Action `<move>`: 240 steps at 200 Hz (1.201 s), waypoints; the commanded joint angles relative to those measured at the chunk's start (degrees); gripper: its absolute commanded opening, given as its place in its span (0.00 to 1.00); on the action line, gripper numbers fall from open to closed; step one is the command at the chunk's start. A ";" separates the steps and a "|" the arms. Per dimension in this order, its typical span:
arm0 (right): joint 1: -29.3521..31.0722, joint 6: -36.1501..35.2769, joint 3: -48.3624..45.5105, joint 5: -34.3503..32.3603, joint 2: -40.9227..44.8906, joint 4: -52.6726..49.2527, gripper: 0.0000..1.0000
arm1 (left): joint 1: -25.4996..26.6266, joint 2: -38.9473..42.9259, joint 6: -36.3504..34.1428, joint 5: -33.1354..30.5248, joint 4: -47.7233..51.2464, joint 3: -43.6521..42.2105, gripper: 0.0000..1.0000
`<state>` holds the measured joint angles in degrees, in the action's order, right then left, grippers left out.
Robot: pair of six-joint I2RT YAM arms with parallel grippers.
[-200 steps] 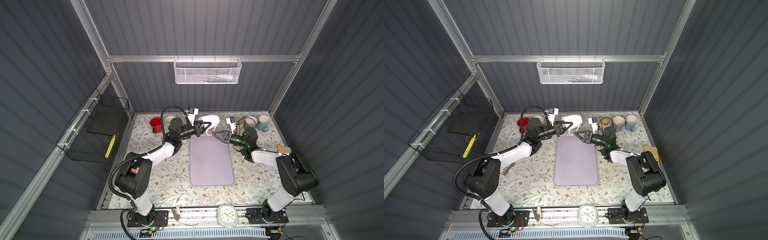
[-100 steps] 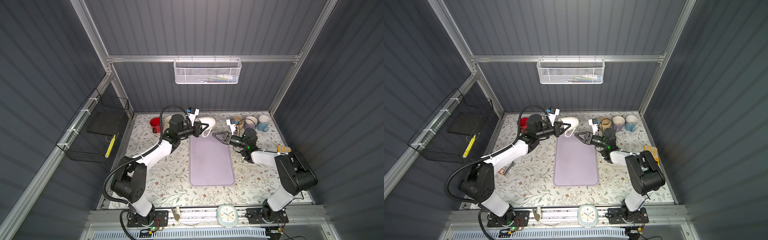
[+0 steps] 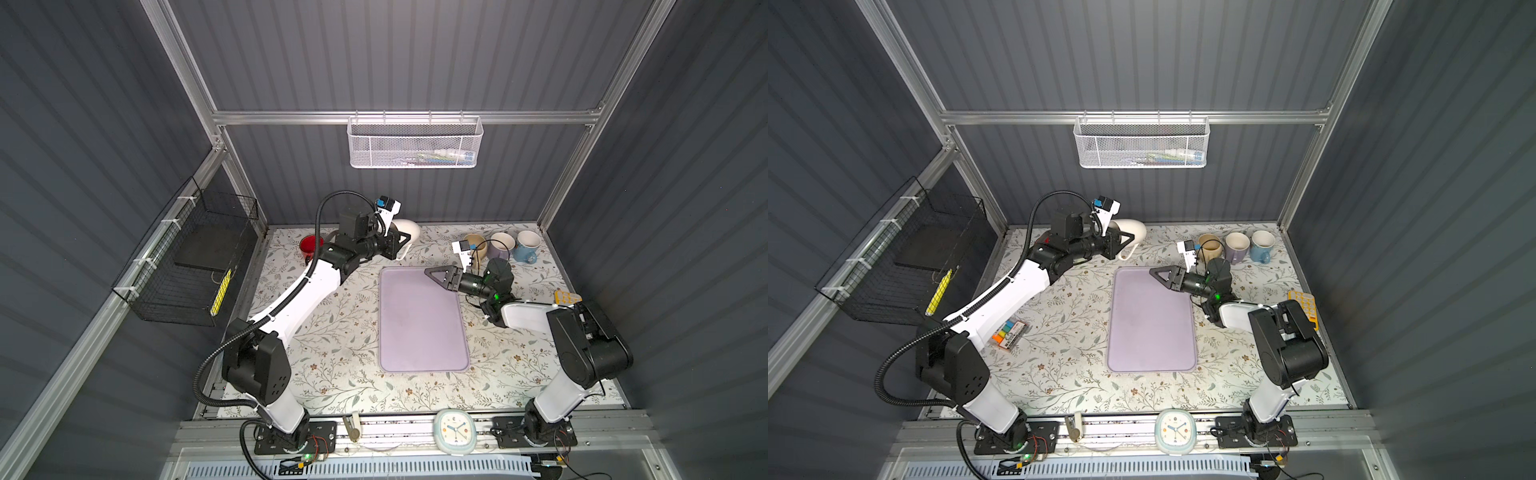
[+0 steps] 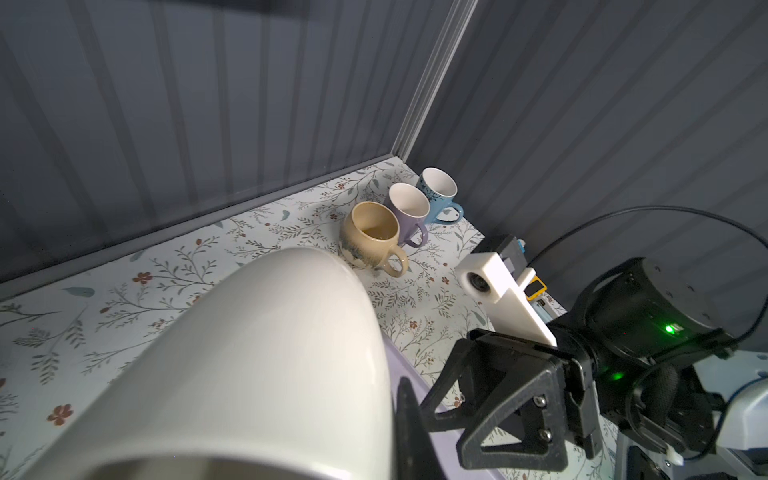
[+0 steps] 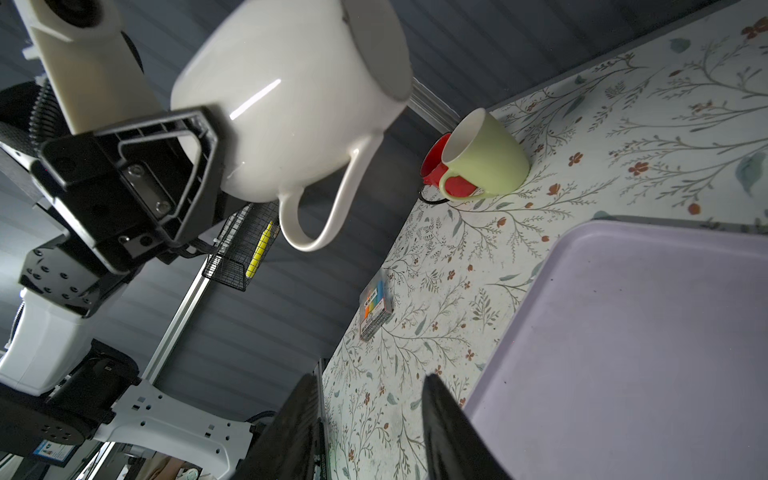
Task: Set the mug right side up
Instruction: 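Open the right gripper and withdraw it while the left gripper takes the white mug, then carry the white mug with the left gripper toward the light-green mug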
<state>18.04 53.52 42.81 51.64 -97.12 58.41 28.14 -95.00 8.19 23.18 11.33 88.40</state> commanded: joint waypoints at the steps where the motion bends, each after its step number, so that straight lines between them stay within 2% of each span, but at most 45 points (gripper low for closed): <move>1: -0.32 -1.25 -0.18 0.30 -0.67 0.04 0.44 | -0.46 -2.27 -5.80 -3.84 8.17 7.16 0.00; 23: -0.29 -1.48 0.06 0.26 -0.75 -0.56 0.44 | -0.67 -6.27 -7.92 -8.79 16.72 14.19 0.00; 61: -0.29 -2.13 0.28 0.31 -0.96 -2.10 0.44 | -1.23 -13.79 -10.67 -12.06 29.23 26.21 0.00; 104: -0.29 -2.45 0.71 0.31 -1.30 -3.74 0.43 | -1.25 -21.38 -14.80 -19.57 38.52 36.48 0.00; 172: -0.21 -2.43 0.36 0.47 -1.84 -3.62 0.43 | -1.86 -28.69 -17.03 -21.41 43.39 44.05 0.00; 240: -0.20 -1.27 -1.63 0.31 -2.42 -1.42 0.43 | -3.18 -36.68 -14.87 -24.44 48.74 52.36 0.00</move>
<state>18.02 52.10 42.15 51.64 -98.98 55.16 25.69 -129.71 -6.90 1.02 57.28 135.96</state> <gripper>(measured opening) 0.432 0.097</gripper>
